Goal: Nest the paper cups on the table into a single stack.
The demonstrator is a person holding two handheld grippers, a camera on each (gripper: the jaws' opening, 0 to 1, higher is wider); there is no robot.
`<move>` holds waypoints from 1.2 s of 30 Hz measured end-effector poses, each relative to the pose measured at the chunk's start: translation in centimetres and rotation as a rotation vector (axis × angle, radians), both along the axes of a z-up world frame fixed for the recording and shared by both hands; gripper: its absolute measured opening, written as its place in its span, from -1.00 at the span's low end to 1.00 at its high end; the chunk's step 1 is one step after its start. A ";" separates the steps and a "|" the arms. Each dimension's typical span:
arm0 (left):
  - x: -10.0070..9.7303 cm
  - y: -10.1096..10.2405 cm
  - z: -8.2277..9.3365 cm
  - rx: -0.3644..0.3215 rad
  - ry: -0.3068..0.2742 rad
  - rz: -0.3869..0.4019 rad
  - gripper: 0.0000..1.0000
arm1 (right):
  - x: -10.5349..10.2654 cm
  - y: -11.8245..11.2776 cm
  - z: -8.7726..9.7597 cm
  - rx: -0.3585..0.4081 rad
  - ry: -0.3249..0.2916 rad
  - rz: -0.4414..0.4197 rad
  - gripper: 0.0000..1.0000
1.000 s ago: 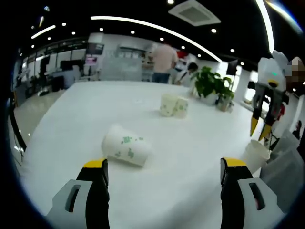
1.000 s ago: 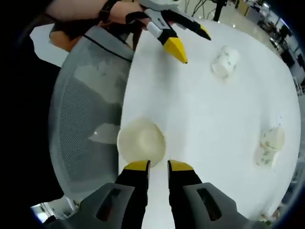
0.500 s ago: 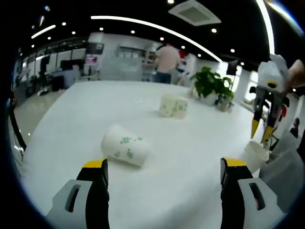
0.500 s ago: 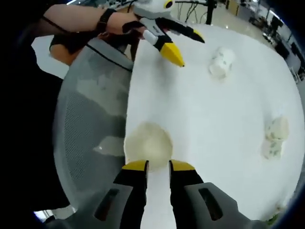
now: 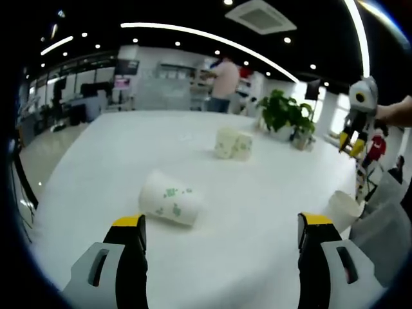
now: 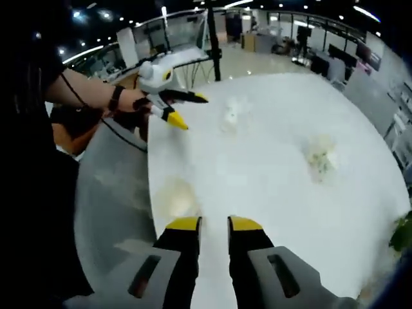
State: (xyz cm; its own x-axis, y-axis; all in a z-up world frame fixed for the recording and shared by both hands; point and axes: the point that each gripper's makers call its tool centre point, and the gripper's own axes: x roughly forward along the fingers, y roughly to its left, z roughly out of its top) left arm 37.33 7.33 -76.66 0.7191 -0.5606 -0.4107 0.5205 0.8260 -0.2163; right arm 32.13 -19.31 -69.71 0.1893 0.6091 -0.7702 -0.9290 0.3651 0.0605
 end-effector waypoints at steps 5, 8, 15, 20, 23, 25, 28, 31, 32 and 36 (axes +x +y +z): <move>-0.1 0.1 0.5 0.004 -0.003 -0.004 0.95 | 0.7 -2.2 0.9 0.067 -0.074 -0.120 -0.76; -0.1 0.0 0.9 0.004 -0.006 -0.005 0.95 | 0.5 -3.1 0.9 0.092 -0.096 -0.162 -0.78; -0.3 0.2 0.7 0.007 0.000 -0.006 0.95 | 0.5 -4.2 0.0 0.114 -0.162 -0.218 -0.79; -0.4 0.5 0.8 0.015 0.001 -0.010 0.95 | 0.5 -4.6 -0.4 0.133 -0.182 -0.260 -0.78; -0.4 0.8 1.3 0.013 -0.003 -0.008 0.95 | 0.6 -4.9 -0.5 0.147 -0.176 -0.281 -0.74; -0.4 1.0 1.2 0.018 0.001 -0.009 0.95 | 0.6 -5.1 -0.5 0.156 -0.172 -0.299 -0.71; -0.3 1.0 1.4 0.018 0.001 -0.014 0.95 | 0.6 -5.5 -0.6 0.164 -0.174 -0.313 -0.69; -0.1 1.1 1.9 0.016 -0.004 -0.010 0.95 | 0.7 -5.9 -0.7 0.169 -0.185 -0.337 -0.58; -0.1 1.2 1.9 0.015 -0.004 -0.010 0.95 | 0.7 -6.0 -0.7 0.171 -0.190 -0.343 -0.55; 0.1 1.3 2.0 0.016 -0.006 -0.010 0.95 | 0.6 -6.4 -0.8 0.183 -0.191 -0.369 -0.43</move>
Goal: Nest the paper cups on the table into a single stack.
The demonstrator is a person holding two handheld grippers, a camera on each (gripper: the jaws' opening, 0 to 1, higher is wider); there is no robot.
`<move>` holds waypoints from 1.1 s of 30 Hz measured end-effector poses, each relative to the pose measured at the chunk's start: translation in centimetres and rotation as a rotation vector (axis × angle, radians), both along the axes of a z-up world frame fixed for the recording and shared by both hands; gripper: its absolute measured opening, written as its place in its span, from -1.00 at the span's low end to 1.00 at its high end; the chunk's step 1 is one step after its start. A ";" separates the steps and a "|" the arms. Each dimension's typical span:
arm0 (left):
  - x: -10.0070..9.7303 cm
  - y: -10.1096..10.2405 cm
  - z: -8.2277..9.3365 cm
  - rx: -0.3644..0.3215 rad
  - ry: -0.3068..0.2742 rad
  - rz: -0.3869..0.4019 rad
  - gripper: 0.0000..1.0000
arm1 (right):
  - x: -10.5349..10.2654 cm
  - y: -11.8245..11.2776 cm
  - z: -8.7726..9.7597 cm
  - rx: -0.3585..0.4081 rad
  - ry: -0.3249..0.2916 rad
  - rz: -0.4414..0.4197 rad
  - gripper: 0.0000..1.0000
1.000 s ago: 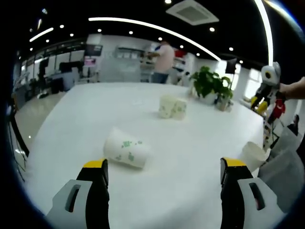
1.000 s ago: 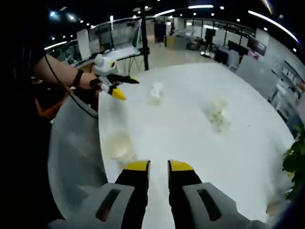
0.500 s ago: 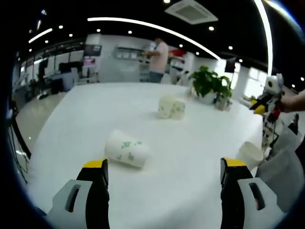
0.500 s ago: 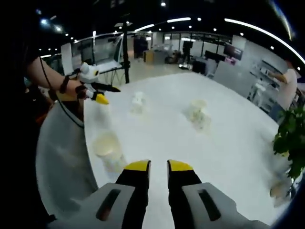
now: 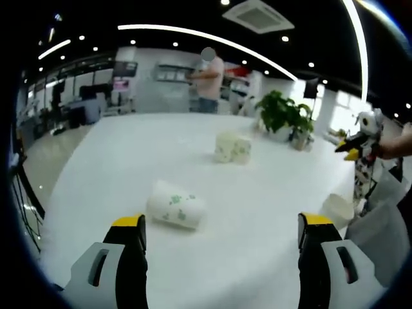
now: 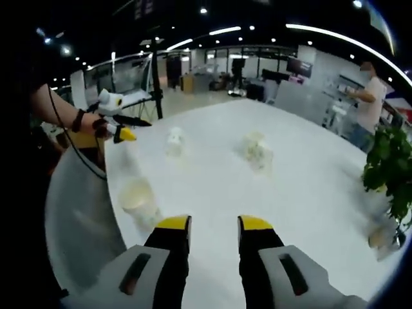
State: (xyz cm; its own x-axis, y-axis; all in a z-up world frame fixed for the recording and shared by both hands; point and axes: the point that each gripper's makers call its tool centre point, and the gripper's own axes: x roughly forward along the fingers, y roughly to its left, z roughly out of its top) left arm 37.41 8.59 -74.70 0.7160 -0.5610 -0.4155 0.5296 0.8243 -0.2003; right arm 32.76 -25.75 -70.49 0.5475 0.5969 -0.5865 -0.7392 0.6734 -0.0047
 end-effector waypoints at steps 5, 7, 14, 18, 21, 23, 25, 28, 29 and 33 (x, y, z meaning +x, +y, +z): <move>0.0 0.3 0.0 -0.007 0.001 0.010 0.95 | 0.1 -0.3 -0.2 0.007 -0.001 -0.033 -0.20; -0.1 0.3 -0.1 -0.003 0.002 0.010 0.96 | 0.1 -0.5 -0.2 0.012 -0.007 -0.047 -0.15; -0.8 0.3 -0.2 -0.004 0.011 0.017 0.96 | 0.5 -1.1 0.0 0.068 -0.028 -0.095 0.08; -0.8 0.5 -0.4 0.002 0.019 0.019 0.95 | 0.4 -1.5 -0.2 0.058 -0.042 -0.109 0.18; -0.8 0.6 -0.4 0.001 0.020 0.018 0.95 | 0.5 -1.8 -0.4 0.057 -0.046 -0.135 0.31; -0.7 0.7 -0.3 0.001 0.017 0.020 0.96 | 0.5 -2.0 -0.5 0.060 -0.046 -0.145 0.39; -0.5 0.8 0.0 -0.007 0.015 0.028 0.95 | 0.6 -2.2 -0.6 0.062 -0.049 -0.157 0.48; -0.5 0.8 0.1 -0.008 0.017 0.033 0.95 | 0.8 -2.4 -0.6 0.064 -0.050 -0.175 0.59; -0.6 0.9 0.1 -0.008 0.018 0.033 0.95 | 0.8 -2.4 -0.6 0.066 -0.050 -0.179 0.61; -0.7 1.1 0.1 -0.014 0.018 0.042 0.95 | 1.1 -2.8 -0.7 0.062 -0.060 -0.203 0.82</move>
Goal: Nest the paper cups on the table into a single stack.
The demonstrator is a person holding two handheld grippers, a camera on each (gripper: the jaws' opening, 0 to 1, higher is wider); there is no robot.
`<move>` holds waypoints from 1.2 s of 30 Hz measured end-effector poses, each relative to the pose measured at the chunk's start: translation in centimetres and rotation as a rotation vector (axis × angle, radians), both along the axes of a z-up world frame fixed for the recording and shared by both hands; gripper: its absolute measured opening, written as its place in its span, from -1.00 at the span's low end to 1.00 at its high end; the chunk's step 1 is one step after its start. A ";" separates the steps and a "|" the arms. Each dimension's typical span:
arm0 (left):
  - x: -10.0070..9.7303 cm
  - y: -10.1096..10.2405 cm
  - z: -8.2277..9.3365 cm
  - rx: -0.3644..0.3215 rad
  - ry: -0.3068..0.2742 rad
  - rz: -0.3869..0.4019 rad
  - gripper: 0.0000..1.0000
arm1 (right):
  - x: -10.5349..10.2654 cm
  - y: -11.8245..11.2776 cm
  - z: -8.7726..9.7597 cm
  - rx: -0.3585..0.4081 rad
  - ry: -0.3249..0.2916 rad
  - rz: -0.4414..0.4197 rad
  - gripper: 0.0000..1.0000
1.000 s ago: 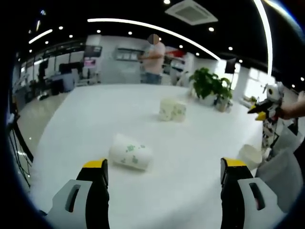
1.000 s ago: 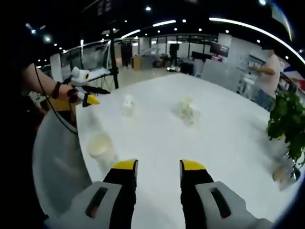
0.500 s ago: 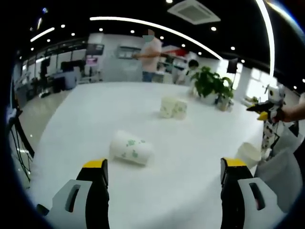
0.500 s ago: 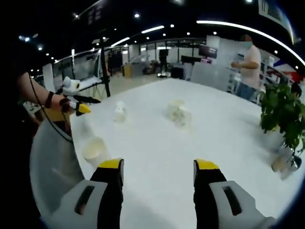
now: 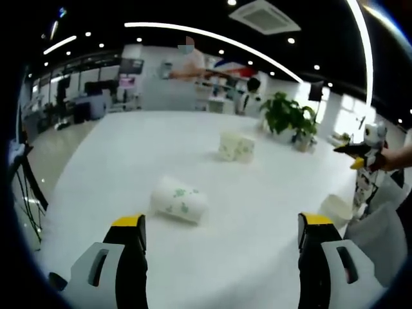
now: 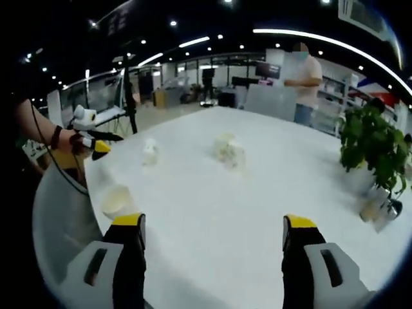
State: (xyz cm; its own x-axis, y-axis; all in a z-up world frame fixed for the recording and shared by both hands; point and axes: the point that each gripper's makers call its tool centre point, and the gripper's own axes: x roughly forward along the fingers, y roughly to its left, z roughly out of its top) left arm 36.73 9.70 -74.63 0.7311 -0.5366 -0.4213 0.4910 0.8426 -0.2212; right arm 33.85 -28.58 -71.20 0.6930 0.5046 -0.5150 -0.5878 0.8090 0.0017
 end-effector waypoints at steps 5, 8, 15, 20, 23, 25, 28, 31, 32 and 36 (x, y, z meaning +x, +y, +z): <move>-0.3 0.1 -0.1 -0.001 0.006 0.010 0.96 | 0.2 -0.5 -0.1 -0.016 -0.017 -0.025 1.00; -0.3 0.1 -0.1 -0.003 0.004 0.010 0.96 | 0.1 -0.4 -0.4 -0.017 -0.009 -0.022 1.00; -0.1 0.6 -0.1 -0.008 0.006 0.026 0.96 | -0.3 -0.3 -1.0 -0.017 0.013 -0.021 0.99; 0.2 0.7 -0.1 -0.019 0.008 0.051 0.96 | -0.6 -0.8 -1.2 -0.020 0.019 -0.028 0.98; 0.7 0.7 -0.1 -0.010 0.011 0.059 0.95 | -0.8 -1.1 -1.4 -0.019 0.023 -0.032 0.97; 1.0 0.7 -0.2 -0.005 0.012 0.059 0.95 | -0.8 -1.2 -1.5 -0.017 0.026 -0.036 0.97; 1.8 0.8 -0.4 -0.001 0.013 0.060 0.94 | -1.0 -1.4 -1.8 -0.014 0.035 -0.042 0.96; 2.3 1.0 -0.6 0.004 0.017 0.064 0.94 | -1.2 -1.4 -2.2 -0.017 0.045 -0.042 0.96; 2.6 1.1 -0.7 0.003 0.015 0.068 0.93 | -1.2 -1.5 -2.3 -0.019 0.048 -0.043 0.96; 3.6 1.8 -0.9 0.003 0.014 0.081 0.93 | -1.2 -1.9 -2.7 -0.025 0.057 -0.048 0.95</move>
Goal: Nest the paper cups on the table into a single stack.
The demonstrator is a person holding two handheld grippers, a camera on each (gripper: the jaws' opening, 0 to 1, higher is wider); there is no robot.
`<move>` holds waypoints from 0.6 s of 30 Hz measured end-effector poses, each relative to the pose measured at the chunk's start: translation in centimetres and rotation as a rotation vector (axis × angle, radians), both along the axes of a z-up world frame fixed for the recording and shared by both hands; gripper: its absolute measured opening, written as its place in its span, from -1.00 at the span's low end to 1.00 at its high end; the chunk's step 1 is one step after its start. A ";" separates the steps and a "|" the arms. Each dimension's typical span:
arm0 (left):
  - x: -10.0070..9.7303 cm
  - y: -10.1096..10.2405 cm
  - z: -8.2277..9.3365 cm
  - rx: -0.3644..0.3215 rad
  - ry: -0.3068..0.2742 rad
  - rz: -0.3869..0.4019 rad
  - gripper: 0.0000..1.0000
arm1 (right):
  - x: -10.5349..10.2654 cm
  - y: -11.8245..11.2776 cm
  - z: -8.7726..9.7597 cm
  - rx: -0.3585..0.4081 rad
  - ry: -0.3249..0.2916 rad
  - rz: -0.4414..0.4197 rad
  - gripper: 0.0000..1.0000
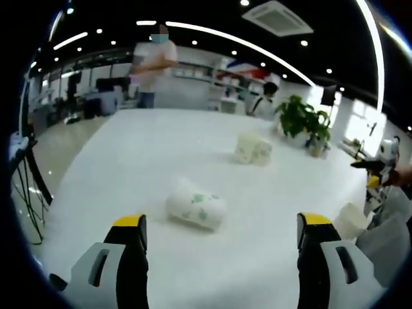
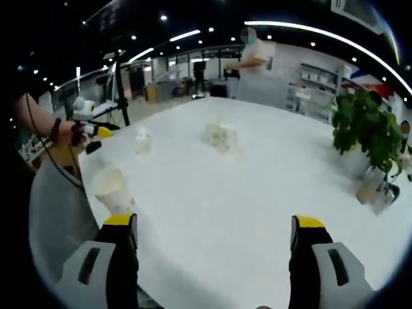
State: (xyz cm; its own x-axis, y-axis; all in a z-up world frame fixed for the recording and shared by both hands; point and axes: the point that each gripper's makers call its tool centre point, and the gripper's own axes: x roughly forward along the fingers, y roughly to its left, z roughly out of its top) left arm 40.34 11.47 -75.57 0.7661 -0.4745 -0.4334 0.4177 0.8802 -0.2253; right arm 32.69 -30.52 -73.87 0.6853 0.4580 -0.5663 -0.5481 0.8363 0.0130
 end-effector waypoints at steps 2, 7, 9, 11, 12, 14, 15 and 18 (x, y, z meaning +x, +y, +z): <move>0.6 0.3 -0.1 0.007 0.000 -0.003 0.92 | 0.1 -0.4 -0.1 -0.012 0.002 -0.007 0.95; 1.9 1.0 -0.3 0.015 -0.003 -0.003 0.91 | 0.2 -0.6 -0.7 -0.019 0.017 -0.003 0.94; 2.3 0.9 -0.3 0.015 -0.002 -0.011 0.90 | 0.2 -0.6 -1.0 -0.021 0.023 -0.001 0.94; 2.5 0.7 -0.3 0.021 -0.002 -0.018 0.90 | 0.2 -0.7 -1.3 -0.021 0.029 -0.001 0.94; 2.7 0.6 -0.4 0.022 -0.001 -0.024 0.89 | 0.2 -0.7 -1.3 -0.022 0.029 -0.001 0.94; 3.0 0.6 -0.6 0.025 0.002 -0.030 0.89 | 0.2 -0.5 -1.4 -0.021 0.032 0.002 0.94; 3.1 0.5 -0.6 0.026 0.000 -0.032 0.90 | 0.3 -0.5 -1.5 -0.023 0.033 0.005 0.94; 3.6 0.4 -0.7 0.024 -0.001 -0.042 0.89 | 0.4 -0.4 -1.7 -0.025 0.036 0.006 0.94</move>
